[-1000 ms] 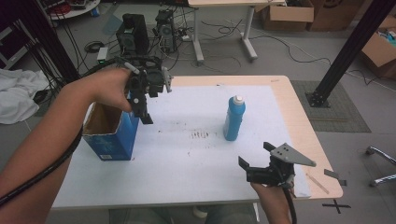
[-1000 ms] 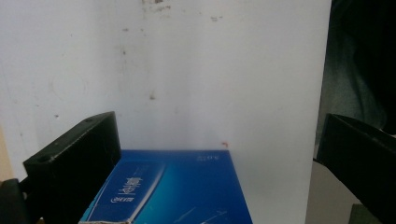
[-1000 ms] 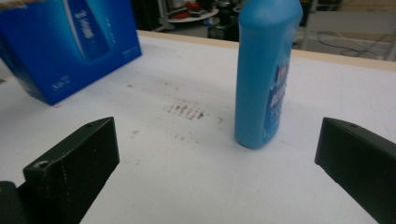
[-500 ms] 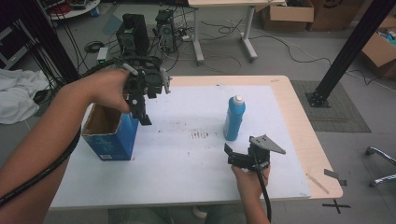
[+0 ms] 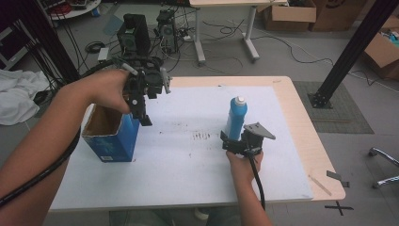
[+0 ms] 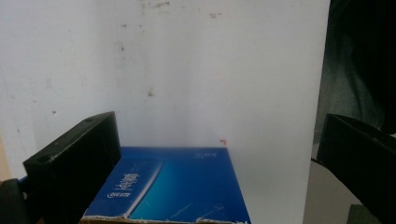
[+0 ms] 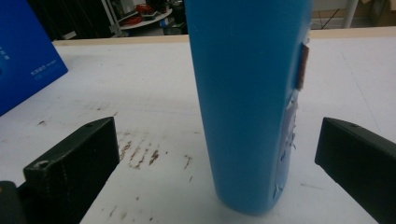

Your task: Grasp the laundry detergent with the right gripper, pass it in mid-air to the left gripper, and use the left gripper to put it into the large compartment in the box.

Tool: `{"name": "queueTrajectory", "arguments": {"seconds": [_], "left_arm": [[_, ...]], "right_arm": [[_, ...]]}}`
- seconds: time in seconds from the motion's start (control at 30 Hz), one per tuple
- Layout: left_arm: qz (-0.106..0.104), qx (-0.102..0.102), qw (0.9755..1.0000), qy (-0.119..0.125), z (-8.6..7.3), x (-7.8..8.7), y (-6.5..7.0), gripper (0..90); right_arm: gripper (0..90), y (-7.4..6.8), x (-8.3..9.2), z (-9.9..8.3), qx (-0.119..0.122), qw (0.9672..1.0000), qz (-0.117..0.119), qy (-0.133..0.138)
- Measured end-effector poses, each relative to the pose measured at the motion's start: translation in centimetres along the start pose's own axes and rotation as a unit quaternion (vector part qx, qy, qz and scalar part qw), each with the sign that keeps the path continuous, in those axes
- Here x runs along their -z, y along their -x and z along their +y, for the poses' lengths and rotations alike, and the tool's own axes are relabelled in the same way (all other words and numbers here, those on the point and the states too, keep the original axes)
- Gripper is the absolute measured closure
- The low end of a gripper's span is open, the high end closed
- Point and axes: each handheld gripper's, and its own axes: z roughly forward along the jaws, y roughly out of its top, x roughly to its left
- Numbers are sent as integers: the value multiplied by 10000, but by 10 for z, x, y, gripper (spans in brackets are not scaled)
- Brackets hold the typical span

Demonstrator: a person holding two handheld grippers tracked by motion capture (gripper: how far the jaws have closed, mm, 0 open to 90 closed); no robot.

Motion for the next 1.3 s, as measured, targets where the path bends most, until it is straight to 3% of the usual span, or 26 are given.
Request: {"name": "queueTrajectory", "arguments": {"seconds": [0.27,0.6,0.8,1.3], "left_arm": [[5,46,10000,-5,-4,0,0,1],[24,101,9999,-51,-9,3,0,1],[32,111,9999,-40,-10,3,1,1],[-27,166,9998,-121,-13,-2,1,1]], "right_arm": [[0,4,-23,3,-16,10000,-82,29],[8,4,-34,2,-55,9997,-210,150],[101,3,-38,2,87,9991,-389,133],[243,5,-41,2,38,9979,-628,147]]}}
